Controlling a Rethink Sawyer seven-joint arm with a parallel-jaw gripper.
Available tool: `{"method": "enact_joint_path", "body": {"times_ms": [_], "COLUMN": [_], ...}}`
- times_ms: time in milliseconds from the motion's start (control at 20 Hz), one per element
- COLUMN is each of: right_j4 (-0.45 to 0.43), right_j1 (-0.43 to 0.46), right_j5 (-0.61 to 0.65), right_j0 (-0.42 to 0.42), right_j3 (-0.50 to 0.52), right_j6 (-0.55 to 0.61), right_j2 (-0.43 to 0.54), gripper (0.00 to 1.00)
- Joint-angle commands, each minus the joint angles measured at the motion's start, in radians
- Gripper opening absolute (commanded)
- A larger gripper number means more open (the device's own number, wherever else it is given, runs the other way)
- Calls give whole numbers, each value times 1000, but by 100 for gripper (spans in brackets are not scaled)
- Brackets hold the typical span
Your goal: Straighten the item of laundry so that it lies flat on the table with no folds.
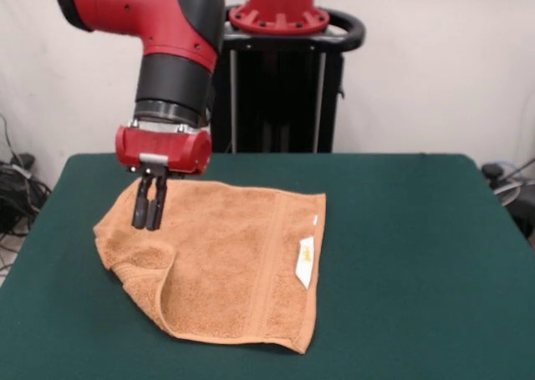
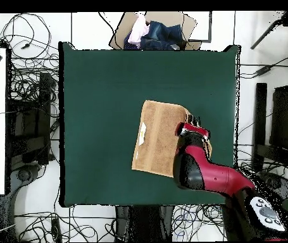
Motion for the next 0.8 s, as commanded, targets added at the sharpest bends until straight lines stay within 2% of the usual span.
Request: {"method": "enact_joint_path", "body": {"times_ms": [50, 800], "right_j4": [-7, 41], "right_j1": [99, 234], "right_j5": [-26, -131], "right_j0": [-35, 15], "right_j3": [64, 31], "right_j6": [265, 215], "right_j2": [141, 58], "gripper": [0, 0]}}
